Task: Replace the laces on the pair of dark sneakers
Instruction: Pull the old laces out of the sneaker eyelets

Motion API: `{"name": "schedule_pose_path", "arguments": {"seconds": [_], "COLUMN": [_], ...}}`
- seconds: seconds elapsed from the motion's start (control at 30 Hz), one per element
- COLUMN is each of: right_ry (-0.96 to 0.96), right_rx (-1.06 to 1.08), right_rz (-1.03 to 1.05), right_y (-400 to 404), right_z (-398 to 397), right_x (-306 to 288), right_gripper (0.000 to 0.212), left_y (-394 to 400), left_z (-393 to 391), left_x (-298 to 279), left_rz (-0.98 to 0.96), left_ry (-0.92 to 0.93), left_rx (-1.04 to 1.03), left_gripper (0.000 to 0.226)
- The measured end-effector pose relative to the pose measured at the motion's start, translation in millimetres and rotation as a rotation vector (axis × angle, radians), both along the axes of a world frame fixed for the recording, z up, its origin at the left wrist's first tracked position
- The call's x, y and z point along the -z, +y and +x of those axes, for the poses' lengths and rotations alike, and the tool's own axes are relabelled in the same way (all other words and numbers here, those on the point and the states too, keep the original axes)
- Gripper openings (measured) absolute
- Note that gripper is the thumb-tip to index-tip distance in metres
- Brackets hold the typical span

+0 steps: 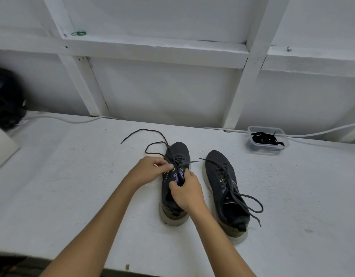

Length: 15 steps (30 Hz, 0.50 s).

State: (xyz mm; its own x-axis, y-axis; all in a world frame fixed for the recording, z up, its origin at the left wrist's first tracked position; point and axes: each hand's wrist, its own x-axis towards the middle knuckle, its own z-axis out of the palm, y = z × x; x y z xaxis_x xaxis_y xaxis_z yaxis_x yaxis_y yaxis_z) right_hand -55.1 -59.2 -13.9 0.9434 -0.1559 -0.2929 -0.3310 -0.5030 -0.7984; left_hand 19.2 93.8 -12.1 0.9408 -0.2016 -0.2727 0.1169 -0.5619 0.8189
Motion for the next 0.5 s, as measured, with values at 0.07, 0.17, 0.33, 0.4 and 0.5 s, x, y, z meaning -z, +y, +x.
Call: {"name": "schedule_pose_path", "arguments": {"seconds": [0.07, 0.17, 0.33, 0.4, 0.5], "right_ry": [0.009, 0.005, 0.025, 0.022, 0.006], "right_rx": [-0.002, 0.004, 0.002, 0.006, 0.005], "right_rz": [-0.006, -0.005, -0.001, 0.006, 0.003], "right_y": [-1, 0, 1, 0, 0], "right_z": [1, 1, 1, 1, 0], "right_x": [0, 1, 1, 2, 3], "right_gripper": [0.046, 0.042, 0.056, 0.05, 0.045], "left_y": [-10, -12, -2, 0, -1], "left_z": [-4, -2, 4, 4, -2], "left_x": [5, 9, 9, 11, 14], "left_rz": [-0.028, -0.034, -0.44, -0.386, -0.265], "left_ry": [-0.057, -0.122, 0.009, 0.045, 0.098], "left_rx": [-0.028, -0.112, -0.458, -0.416, -0.174], "left_gripper": [0.01, 0.01, 0.015, 0.017, 0.019]}}
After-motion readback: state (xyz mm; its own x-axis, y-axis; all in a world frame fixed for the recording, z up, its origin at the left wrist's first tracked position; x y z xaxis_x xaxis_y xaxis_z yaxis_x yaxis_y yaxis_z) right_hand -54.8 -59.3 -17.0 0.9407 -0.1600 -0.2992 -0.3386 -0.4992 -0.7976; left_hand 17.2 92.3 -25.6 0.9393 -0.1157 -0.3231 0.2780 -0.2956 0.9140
